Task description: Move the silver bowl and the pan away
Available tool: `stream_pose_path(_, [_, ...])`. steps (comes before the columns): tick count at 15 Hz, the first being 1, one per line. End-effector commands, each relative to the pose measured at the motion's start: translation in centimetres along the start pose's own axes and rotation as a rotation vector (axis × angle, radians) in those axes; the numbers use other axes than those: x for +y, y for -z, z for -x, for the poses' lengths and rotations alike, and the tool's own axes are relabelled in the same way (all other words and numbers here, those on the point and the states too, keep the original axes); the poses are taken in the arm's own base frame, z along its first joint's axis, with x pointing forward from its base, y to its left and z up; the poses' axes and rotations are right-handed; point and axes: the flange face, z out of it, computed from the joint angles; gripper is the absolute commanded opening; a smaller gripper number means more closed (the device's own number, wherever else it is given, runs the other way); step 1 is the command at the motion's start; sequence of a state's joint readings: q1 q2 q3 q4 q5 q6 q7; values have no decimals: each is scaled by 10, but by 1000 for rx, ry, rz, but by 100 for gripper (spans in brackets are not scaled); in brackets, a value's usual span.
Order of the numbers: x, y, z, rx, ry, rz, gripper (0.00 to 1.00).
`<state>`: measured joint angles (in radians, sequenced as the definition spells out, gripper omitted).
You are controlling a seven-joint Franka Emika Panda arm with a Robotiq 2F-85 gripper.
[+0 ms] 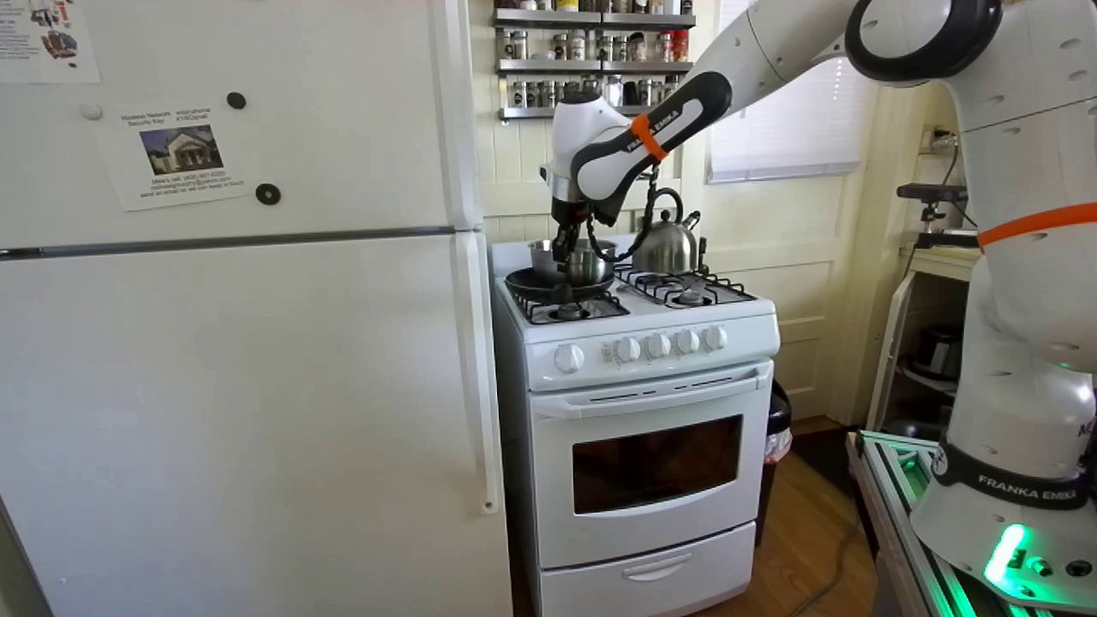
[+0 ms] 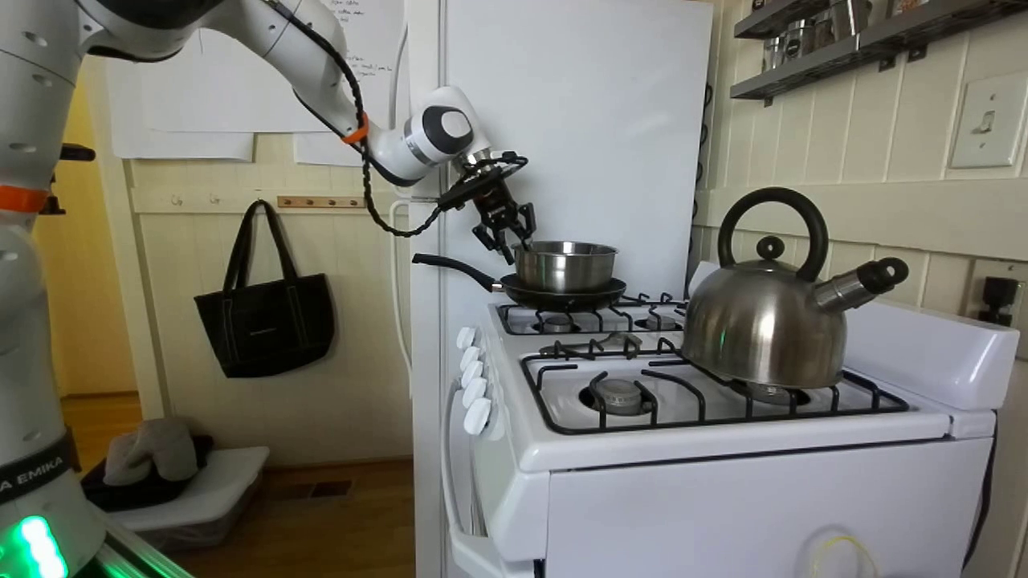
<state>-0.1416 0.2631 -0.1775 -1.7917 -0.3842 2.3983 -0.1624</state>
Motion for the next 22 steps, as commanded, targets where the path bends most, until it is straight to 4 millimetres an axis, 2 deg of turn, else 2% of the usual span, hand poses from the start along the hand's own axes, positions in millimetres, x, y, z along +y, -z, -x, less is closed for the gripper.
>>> stream_pose_path(1, [1,0,-4,-31,-27,23,18])
stream_pose_path(4, [5,6,-4,-32,-47,34,0])
stream_pose_path(9, [13,18,-7,10,-108,96,3])
stream_pose_path(13, [29,47,-19,61,-131,165,3])
stream_pose_path(15, [41,66,-31,107,-136,195,3])
stream_pose_path(18, [56,90,-58,152,-143,213,3])
stream_pose_path(20, [64,98,-77,154,-125,237,3])
stream_pose_path(22, [69,98,-90,124,-121,252,3])
